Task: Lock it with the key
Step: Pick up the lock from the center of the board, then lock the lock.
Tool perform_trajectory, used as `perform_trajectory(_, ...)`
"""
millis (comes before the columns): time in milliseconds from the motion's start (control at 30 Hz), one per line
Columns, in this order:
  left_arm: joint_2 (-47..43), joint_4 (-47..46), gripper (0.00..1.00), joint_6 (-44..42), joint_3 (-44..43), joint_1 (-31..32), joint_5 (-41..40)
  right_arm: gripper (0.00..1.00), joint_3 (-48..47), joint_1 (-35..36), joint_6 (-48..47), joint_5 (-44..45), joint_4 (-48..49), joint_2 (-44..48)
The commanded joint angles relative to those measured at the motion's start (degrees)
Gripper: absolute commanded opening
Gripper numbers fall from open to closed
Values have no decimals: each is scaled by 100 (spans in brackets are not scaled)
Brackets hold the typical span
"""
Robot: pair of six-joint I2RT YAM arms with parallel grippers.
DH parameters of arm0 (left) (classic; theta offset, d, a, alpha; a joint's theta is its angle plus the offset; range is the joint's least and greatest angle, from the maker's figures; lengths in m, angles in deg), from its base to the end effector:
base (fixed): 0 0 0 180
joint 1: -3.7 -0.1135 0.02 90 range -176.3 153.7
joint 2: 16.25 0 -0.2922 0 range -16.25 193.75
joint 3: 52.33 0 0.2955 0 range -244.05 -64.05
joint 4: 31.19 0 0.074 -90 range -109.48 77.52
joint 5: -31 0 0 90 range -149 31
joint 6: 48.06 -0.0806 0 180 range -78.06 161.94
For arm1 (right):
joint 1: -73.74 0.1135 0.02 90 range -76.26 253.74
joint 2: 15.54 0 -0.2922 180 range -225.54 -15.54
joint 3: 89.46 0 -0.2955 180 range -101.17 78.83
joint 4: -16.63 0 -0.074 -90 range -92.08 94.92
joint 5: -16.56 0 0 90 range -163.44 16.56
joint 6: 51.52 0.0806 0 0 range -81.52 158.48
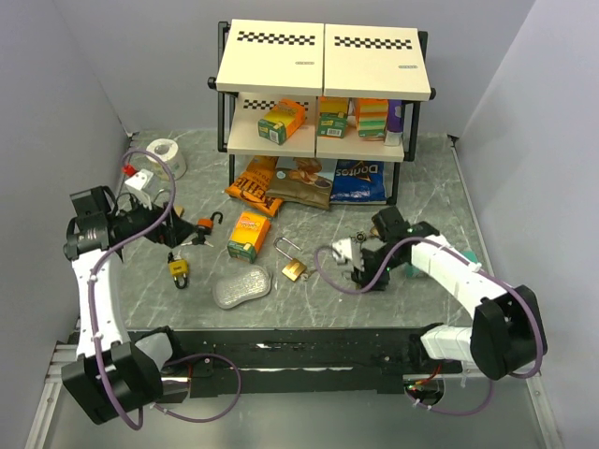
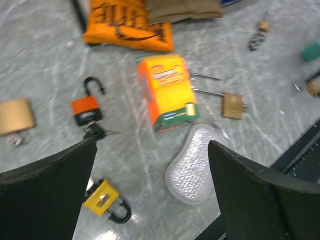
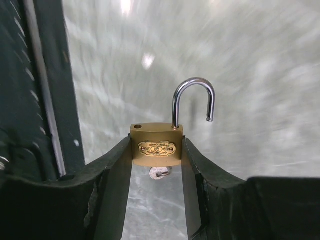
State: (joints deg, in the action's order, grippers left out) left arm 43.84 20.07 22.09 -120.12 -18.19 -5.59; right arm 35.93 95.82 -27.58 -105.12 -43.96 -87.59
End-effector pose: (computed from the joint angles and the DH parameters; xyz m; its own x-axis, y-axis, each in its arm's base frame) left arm 0.2613 0.0352 0.3223 -0.4936 0.0198 -0.8695 0.5159 0.8115 -0.2744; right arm 0.2078 0.1300 0.1634 0.0168 -0.8325 -0.5537 -0.9993 -0.0327 0.0189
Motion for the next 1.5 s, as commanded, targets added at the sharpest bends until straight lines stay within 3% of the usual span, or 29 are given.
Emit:
perform_trajectory(0, -349, -89, 99, -972, 176, 35, 1337, 0, -1026, 50, 778, -1460, -929, 191)
perform_trajectory(67, -376, 244, 99, -1744, 132, 306, 1515, 0, -1484, 50, 1086, -1778, -1323, 148)
perform_trajectory(167, -314, 799, 97, -2835, 18, 1307, 1164, 0, -1994, 41, 1262, -2236, -1729, 25)
perform_trajectory(233, -393, 651, 95, -2988, 140, 2142, 927, 0, -2283, 50, 1341, -2509, -2089, -81)
perform_trajectory(400, -867, -1198, 88, -2594, 632, 4541, 84, 0, -2583, 50, 1526, -2983, -2608, -195)
perform_trajectory(467, -1008, -1746, 80, -2331, 843, 5426, -459, 0, -2645, 85, 1596, -3151, -2714, -256)
perform_trajectory(600, -983, -2951, 70, -2189, 1055, 6608, -1253, 0, -2759, 226, 1588, -3248, -2943, -292)
perform_trajectory(667, -764, -2962, 66, -2224, 932, 7090, -1499, 0, -2759, 348, 1640, -3257, -2934, -275)
perform_trajectory(900, 89, -3235, 57, -1926, 449, 7699, -1816, 0, -2900, 656, 1790, -3187, -2855, -257)
perform_trajectory(1167, 406, -3489, 51, -1697, 422, 8060, -2053, 0, -3058, 788, 1825, -3151, -2837, -371)
perform_trajectory(1467, 617, -3516, 31, -1741, 369, 8166, -2273, 0, -3199, 876, 1843, -3213, -2864, -432)
